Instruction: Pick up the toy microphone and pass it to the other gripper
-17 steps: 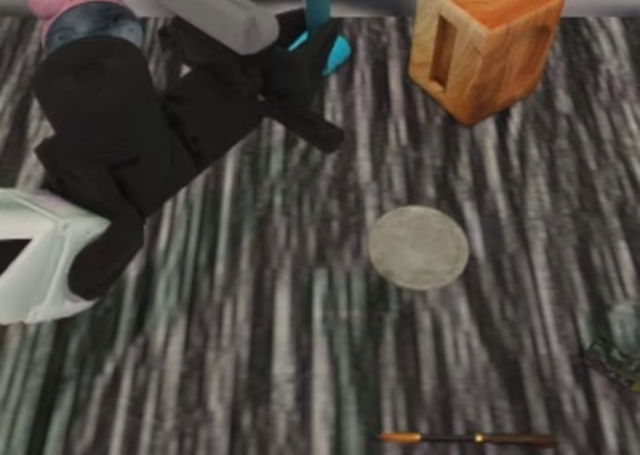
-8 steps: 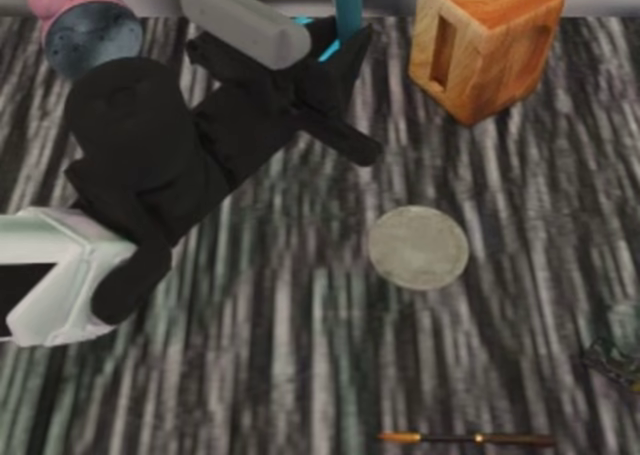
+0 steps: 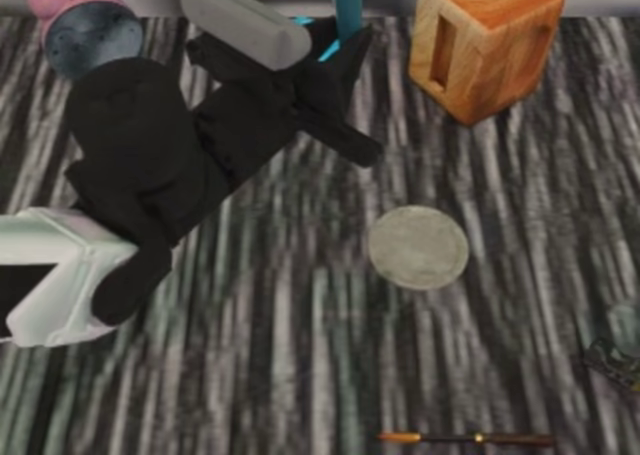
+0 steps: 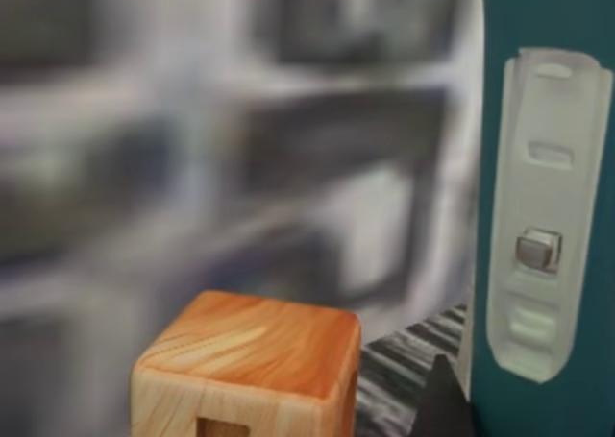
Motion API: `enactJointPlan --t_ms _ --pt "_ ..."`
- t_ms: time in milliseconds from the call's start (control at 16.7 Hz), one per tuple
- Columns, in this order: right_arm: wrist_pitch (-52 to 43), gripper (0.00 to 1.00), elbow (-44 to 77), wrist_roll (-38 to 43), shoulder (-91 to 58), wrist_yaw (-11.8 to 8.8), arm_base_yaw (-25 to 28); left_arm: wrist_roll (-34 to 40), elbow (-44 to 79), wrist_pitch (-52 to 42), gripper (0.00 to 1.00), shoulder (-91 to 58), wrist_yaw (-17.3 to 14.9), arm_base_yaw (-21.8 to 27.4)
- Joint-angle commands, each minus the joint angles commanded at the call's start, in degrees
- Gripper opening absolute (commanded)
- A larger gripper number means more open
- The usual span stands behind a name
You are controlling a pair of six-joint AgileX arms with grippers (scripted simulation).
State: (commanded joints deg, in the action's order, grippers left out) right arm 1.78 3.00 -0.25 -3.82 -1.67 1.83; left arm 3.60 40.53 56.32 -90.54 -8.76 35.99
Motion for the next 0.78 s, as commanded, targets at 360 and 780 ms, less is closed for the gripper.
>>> enactJointPlan --t_ms 360,780 --pt "8.12 1.00 13.86 -1.16 -23.05 -7.72 8.45 0.00 0.00 0.00 0.00 0.00 0.00 0.00" --pt "18.36 1.00 31.57 -2.60 -53.16 -18.20 19.87 0.00 0.00 0.00 0.00 0.00 0.00 0.00"
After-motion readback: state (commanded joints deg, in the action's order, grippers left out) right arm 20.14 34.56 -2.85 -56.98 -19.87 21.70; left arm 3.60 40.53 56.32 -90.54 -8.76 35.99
